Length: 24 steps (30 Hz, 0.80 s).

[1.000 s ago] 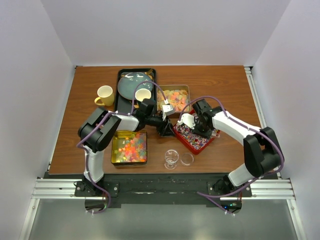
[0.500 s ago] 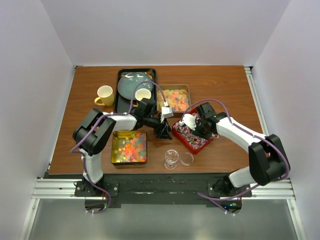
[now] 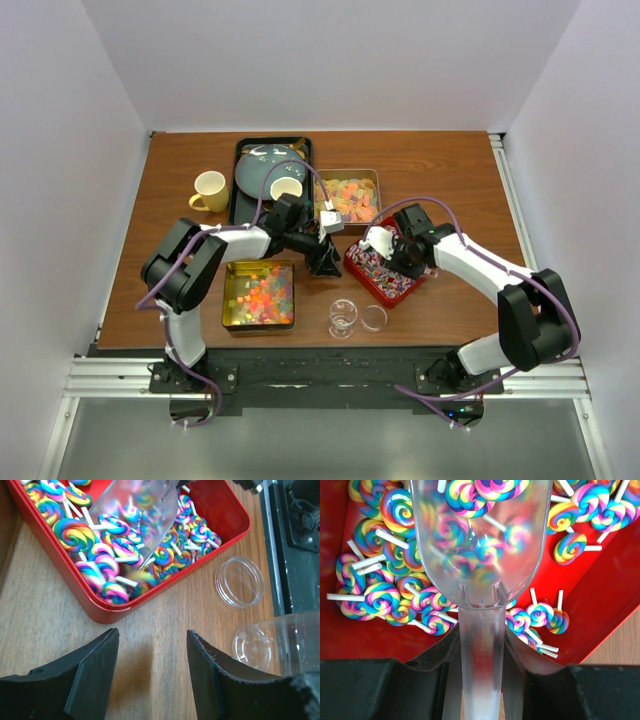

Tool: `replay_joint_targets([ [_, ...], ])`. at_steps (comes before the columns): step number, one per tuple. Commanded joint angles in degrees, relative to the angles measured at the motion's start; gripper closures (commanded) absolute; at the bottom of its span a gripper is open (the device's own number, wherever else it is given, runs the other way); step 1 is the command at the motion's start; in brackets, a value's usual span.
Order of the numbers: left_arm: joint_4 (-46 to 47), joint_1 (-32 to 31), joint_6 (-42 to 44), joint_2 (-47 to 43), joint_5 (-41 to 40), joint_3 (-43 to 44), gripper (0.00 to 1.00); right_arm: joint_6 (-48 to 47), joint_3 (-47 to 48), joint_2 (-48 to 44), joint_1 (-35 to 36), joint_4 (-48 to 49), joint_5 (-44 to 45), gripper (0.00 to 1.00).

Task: Pack the candies
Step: Scoop the fake candies from the storage box.

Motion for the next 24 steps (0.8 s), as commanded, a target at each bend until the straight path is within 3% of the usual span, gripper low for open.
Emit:
replay_joint_targets([
  [1,1.5,0.6,-2.7,-4.0,0.4,2.1,0.39,1.6,2.7,-0.5,-0.7,-1.9,-0.9,1.0],
  [13,-0.3,1.5,-0.7,-5.9,0.8,0.9,0.39,0.6,2.3,-3.9,-2.0,-3.4,-0.9,1.0],
  [24,-5.6,2.1,1.2,-6.6,0.3,2.5,0.39,0.2,-7.4,-9.9,-2.8,4.9,-4.8,1.0],
])
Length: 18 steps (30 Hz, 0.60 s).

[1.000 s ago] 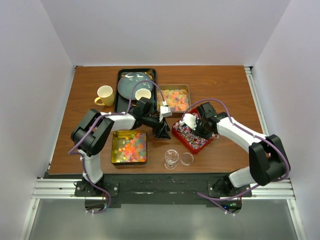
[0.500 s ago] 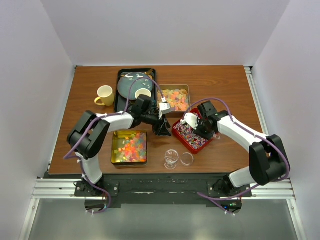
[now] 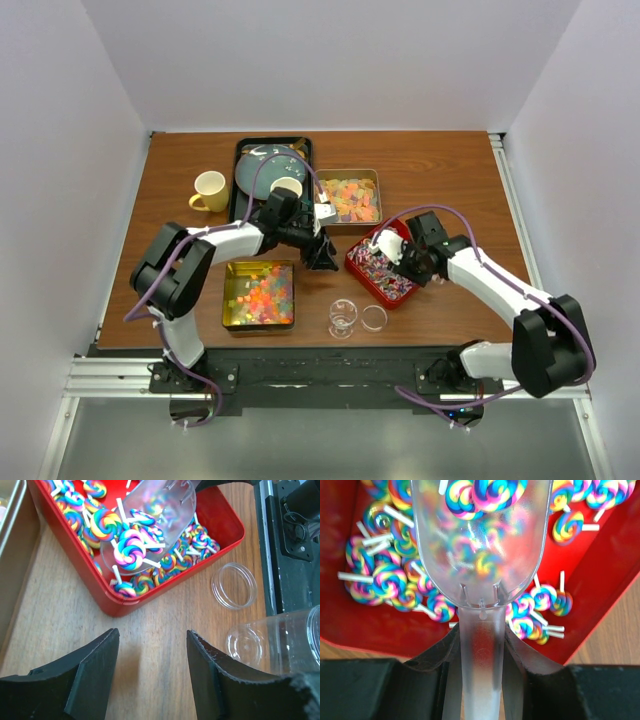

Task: Pack the candies
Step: Scoop the fake candies from the storage box, then place the fake candies in the packing bottle.

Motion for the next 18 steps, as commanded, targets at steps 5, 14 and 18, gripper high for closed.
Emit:
replay_joint_targets([
  [5,-7.8,0.5,5.1,-2.6,0.4,3.9,0.39,-0.6,-7.2,-7.0,-3.4,6.4,-7.6,1.0],
  [14,-13.6,2.1,9.6,-2.8,-0.5,7.7,0.37,5.9,-15.7,-19.5,-6.9,14.1,-13.8,1.0],
  [18,-16.2,2.8,6.3,-3.5,0.5,12.1,0.37,8.1,-14.4,-22.6,-8.5,13.7,-15.3,1.0],
])
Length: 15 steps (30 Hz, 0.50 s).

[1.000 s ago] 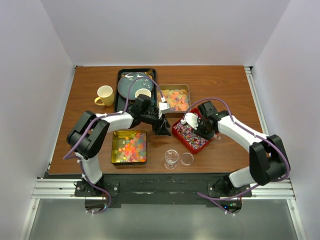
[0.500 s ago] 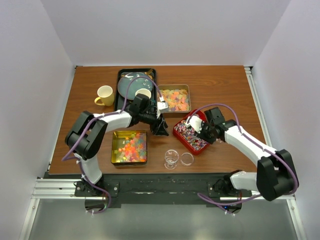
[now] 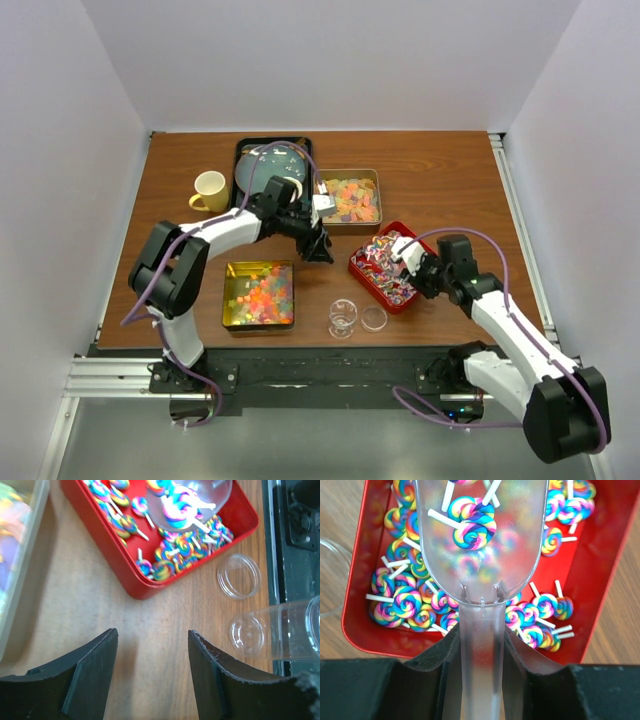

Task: Pack the candies
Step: Place the fake candies in the packing bottle.

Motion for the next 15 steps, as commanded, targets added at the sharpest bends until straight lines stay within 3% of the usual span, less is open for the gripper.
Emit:
replay_joint_targets([
  [1,-1.6,1.1,-1.8,-4.0,1.6,6.2,0.36,5.1,2.1,-2.6,-1.8,2.6,-4.8,1.0],
  [8,-1.8,2.1,0.0,-6.3,-0.8,6.2,0.35,13.3,8.7,3.8,-4.0,3.9,-11.9,1.0],
  [15,-2.4,2.8,1.0,-10.5,-2.2,4.9,0.33,17.4,11.5,6.0,-4.0,11.3,-9.2,1.0],
])
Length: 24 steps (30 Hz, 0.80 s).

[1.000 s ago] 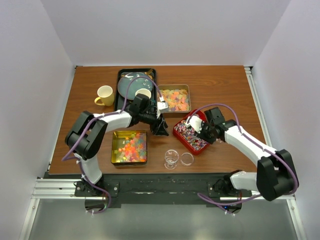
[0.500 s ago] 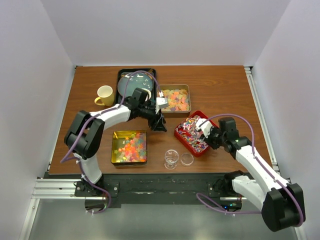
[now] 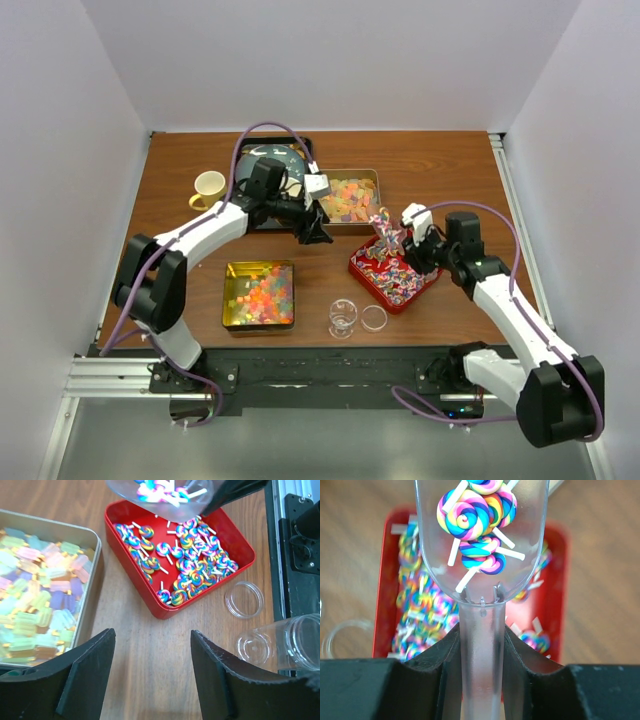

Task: Pack the candies
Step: Place the fake candies in the packing bottle.

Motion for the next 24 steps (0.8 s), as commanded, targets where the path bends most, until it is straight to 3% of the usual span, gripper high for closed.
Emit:
replay_joint_targets([
  [1,-0.1,1.1,1.5,-3.8,-1.1,-0.5,0.33,1.9,4.9,2.2,-0.2,5.8,-2.6,1.0],
  [5,0.9,3.2,1.0,-5.9,-2.1,-1.2,0.33,-8.6,17.5,6.8,-0.1,-7.6,-6.8,1.0],
  [6,0.6,3.6,1.4,-6.2,-2.2,-1.3,0.32,-12.0,20.0,7.9,-0.2,-16.1,-7.8,1.0],
  [8,0.4,5.2,1.7,-7.1,-2.6,-1.7,0.32,-19.2,25.6,11.0,-0.2,-23.1,-11.0,1.0],
  [12,1.1,7.8,0.8,-9.2,-4.7,-3.1,0.3,-32.0,30.4,12.4,0.0,-36.9,-12.8,1.0],
  [18,-0.4,9.9,1.5,-12.8,-8.6,-6.9,0.27,-47.8,34.6,13.9,2.0,-52.6,-6.6,1.0],
  [24,-1.4,10.9,0.4,-17.0,-11.6,-9.1,0.18,-52.3,35.2,12.4,10.1,-56.1,4.9,1.0],
])
